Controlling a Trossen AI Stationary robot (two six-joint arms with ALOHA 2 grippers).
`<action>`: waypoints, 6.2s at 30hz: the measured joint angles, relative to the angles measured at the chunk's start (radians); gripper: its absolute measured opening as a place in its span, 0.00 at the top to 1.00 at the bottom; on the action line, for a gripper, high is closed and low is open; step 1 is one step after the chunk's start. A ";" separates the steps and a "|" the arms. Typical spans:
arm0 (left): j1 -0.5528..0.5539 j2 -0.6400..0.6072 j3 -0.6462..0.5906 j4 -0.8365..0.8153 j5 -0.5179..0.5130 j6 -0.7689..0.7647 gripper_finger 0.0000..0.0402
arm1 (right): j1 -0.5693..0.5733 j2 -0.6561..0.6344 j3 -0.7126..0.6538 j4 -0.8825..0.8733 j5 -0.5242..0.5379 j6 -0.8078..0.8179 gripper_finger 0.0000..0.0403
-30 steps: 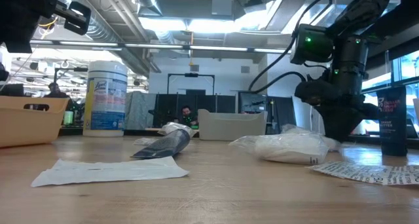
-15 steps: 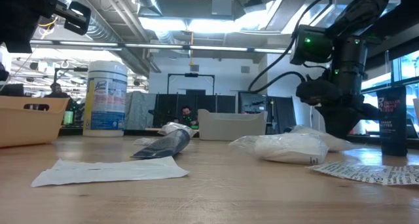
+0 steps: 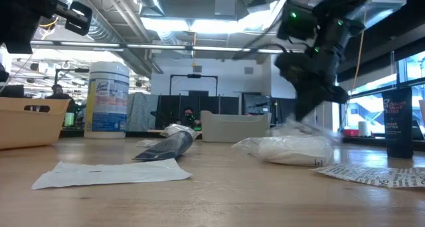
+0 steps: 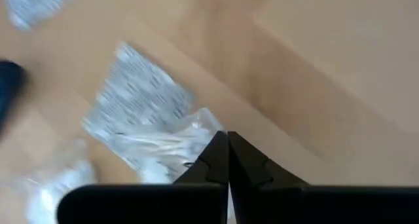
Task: Pick & Place Travel size toiletries
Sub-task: Put the white cotton pack into the gray bin
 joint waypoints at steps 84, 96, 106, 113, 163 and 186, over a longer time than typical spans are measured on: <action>0.000 0.000 0.000 0.000 0.000 0.000 0.97 | 0.205 0.419 0.154 0.166 0.679 -0.735 0.45; 0.000 0.000 0.000 0.000 0.000 0.000 0.97 | 0.207 0.419 0.154 0.193 0.647 -0.752 0.65; 0.000 0.000 0.000 0.000 0.000 0.000 0.97 | 0.208 0.419 0.154 0.193 0.621 -0.753 0.85; 0.000 0.000 0.000 0.000 0.000 0.000 0.97 | 0.208 0.419 0.154 0.193 0.622 -0.751 0.95; 0.000 0.000 0.000 0.000 0.000 0.000 0.97 | -0.056 0.418 0.776 -0.127 0.676 -1.011 1.00; 0.000 0.000 0.000 0.000 0.000 0.000 0.97 | -0.220 0.548 0.776 -0.119 0.486 -0.964 1.00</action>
